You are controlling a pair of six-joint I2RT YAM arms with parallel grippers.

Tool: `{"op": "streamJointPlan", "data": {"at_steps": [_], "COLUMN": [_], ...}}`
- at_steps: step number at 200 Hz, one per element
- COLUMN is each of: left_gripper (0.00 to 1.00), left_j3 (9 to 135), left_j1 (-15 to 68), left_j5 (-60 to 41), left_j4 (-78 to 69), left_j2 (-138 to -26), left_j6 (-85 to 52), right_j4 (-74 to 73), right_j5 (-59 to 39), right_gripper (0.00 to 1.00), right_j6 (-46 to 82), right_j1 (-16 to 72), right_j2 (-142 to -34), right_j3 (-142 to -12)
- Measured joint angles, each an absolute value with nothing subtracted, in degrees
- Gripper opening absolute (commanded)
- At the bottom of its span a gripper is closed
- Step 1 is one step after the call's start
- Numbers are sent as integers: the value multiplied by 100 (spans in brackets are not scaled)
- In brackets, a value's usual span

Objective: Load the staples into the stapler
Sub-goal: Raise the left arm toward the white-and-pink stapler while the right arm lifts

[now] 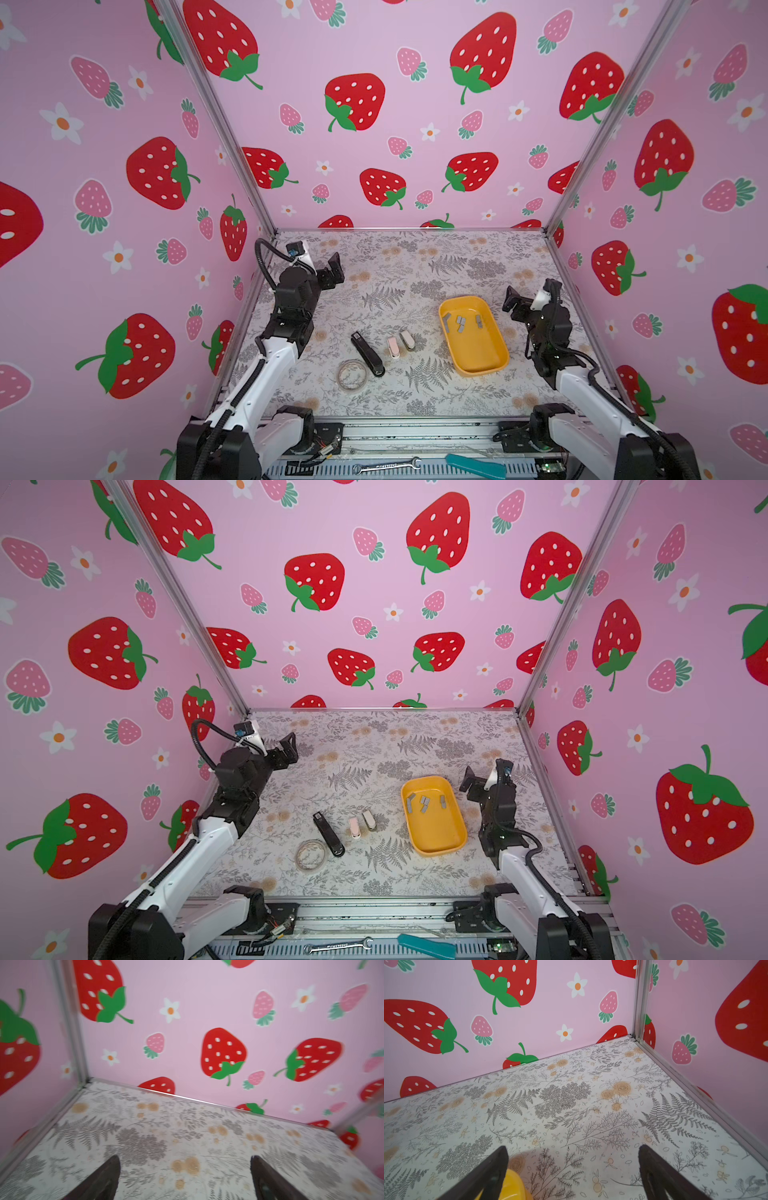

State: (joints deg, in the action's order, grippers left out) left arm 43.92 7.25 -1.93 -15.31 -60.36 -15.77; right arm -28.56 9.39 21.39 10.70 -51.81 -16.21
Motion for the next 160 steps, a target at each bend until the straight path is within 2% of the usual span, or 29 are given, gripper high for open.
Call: {"op": "streamJointPlan", "data": {"at_steps": [12, 50, 85, 105, 140, 160], "left_gripper": [99, 99, 99, 99, 97, 88], "left_j3": [4687, 5636, 7019, 7406, 7529, 7550], "left_j1": [742, 508, 408, 410, 392, 434], "left_j5": [-587, -825, -1004, -910, -1527, -2106], "left_j4": [-1197, -67, 543, 480, 364, 567], "left_j2": [-6016, -6200, -6698, -6890, -7345, -7544], "left_j6": [-1741, -2388, -2287, -2097, -749, 349], "right_j4": [-2849, -2912, -3094, -3166, -3295, -3306], "right_j5": [982, 1048, 906, 845, 788, 788], "right_gripper": [99, 99, 99, 99, 99, 99], "right_j6": [2167, 2252, 2250, 2250, 2250, 2250], "right_j1": [1068, 1061, 1061, 1061, 1061, 1061], "right_j2": [-4980, -4877, -4965, -4984, -4810, -4685], "right_j3": [-1498, -1411, -1352, -1343, -1192, -1120]}}
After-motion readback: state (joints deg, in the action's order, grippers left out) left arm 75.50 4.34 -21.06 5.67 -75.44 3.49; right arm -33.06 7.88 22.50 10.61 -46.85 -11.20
